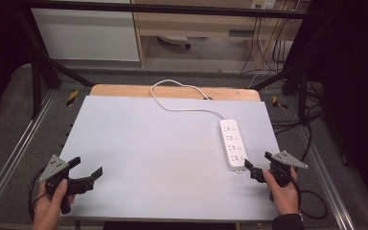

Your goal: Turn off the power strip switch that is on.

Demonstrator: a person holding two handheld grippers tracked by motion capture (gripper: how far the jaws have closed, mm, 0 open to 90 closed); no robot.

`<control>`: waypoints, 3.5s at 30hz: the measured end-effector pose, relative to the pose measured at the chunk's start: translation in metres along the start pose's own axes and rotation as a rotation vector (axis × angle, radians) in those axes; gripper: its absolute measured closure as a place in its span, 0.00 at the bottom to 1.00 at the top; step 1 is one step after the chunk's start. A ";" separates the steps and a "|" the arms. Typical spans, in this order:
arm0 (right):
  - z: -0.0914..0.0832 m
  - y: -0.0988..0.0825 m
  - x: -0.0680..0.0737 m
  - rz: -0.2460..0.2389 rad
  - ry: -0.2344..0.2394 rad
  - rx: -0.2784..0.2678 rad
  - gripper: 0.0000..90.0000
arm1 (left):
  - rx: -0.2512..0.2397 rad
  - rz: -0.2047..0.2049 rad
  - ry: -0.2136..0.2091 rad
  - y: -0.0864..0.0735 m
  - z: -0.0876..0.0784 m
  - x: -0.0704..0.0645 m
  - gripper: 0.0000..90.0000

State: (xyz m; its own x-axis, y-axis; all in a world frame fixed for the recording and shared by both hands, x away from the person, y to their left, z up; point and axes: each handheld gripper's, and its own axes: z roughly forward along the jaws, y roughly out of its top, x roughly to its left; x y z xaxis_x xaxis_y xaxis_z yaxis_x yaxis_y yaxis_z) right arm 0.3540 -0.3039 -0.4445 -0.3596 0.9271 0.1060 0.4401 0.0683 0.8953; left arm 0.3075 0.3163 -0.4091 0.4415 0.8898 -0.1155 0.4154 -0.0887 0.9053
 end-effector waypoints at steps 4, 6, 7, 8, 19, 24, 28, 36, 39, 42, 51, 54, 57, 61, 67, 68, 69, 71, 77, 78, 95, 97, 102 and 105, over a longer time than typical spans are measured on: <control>0.000 0.001 0.000 -0.002 -0.010 0.016 0.07 | 0.005 0.009 0.000 0.000 0.001 -0.001 0.06; 0.000 0.002 0.001 -0.006 -0.011 0.037 0.07 | 0.006 0.010 0.000 0.000 0.001 -0.001 0.06; 0.000 0.002 0.001 -0.005 -0.011 0.041 0.07 | 0.006 0.011 0.001 0.000 0.001 -0.001 0.06; 0.000 0.002 0.001 -0.005 -0.011 0.043 0.06 | 0.006 0.010 0.001 0.000 0.001 -0.001 0.06; 0.000 0.012 0.002 -0.006 -0.103 0.085 0.07 | 0.018 0.015 0.004 -0.001 0.002 -0.001 0.06; 0.003 0.026 0.006 -0.010 -0.080 0.108 0.08 | 0.025 0.015 0.006 -0.001 0.002 -0.001 0.06; 0.005 0.038 0.006 -0.002 -0.060 0.095 0.11 | 0.025 0.012 0.003 -0.002 0.003 -0.001 0.06; 0.017 0.067 0.003 -0.006 -0.057 0.041 0.12 | 0.033 0.015 0.003 -0.002 0.003 -0.002 0.06; 0.019 0.070 0.002 -0.005 -0.055 0.036 0.10 | 0.034 0.017 0.004 -0.002 0.004 -0.001 0.06; 0.023 0.075 0.000 -0.003 -0.049 0.023 0.07 | 0.036 0.017 0.004 -0.003 0.004 -0.001 0.06; 0.027 0.088 -0.008 0.017 -0.031 -0.042 0.08 | 0.041 0.017 0.002 -0.003 0.004 -0.002 0.06; 0.031 0.092 -0.013 0.024 -0.045 -0.045 0.11 | 0.040 0.016 -0.002 -0.003 0.004 -0.002 0.06; 0.034 0.094 -0.016 0.018 -0.064 -0.070 0.13 | 0.040 0.013 -0.001 -0.003 0.004 -0.002 0.06; 0.041 0.097 -0.022 0.016 -0.070 -0.065 0.14 | 0.040 0.014 -0.002 -0.003 0.005 -0.002 0.06; 0.050 0.102 -0.025 0.027 -0.098 -0.041 0.06 | 0.044 0.013 -0.005 -0.003 0.006 -0.002 0.06; 0.050 0.102 -0.025 0.027 -0.098 -0.041 0.06 | 0.045 0.012 -0.006 -0.003 0.006 -0.002 0.06; 0.053 0.103 -0.026 0.021 -0.112 -0.034 0.06 | 0.046 0.015 -0.006 -0.003 0.006 -0.002 0.06; 0.055 0.104 -0.027 0.017 -0.112 -0.033 0.07 | 0.046 0.012 -0.007 -0.003 0.006 -0.002 0.06; 0.060 0.105 -0.028 0.004 -0.092 -0.021 0.17 | 0.049 0.006 -0.006 -0.004 0.006 -0.001 0.06; 0.060 0.105 -0.028 0.004 -0.092 -0.021 0.17 | 0.049 0.006 -0.006 -0.004 0.006 -0.001 0.06; 0.071 0.103 -0.022 -0.022 -0.025 0.025 0.65 | 0.038 0.005 -0.014 -0.003 0.007 0.002 0.06; 0.072 0.102 -0.021 -0.031 -0.015 0.027 0.73 | 0.035 0.011 -0.018 -0.004 0.007 0.002 0.06; 0.071 0.103 -0.019 -0.037 0.011 0.029 0.81 | 0.037 0.014 -0.019 -0.003 0.010 0.004 0.06; 0.070 0.103 -0.018 -0.046 0.030 0.038 0.88 | 0.043 0.019 -0.013 -0.003 0.013 0.007 0.07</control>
State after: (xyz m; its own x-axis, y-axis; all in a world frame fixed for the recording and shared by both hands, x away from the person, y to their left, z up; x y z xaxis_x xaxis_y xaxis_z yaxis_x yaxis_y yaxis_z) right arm 0.4636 -0.2879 -0.3848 -0.4044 0.9112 0.0783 0.4534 0.1254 0.8824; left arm 0.3194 0.3173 -0.4182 0.4602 0.8817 -0.1041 0.4402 -0.1248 0.8892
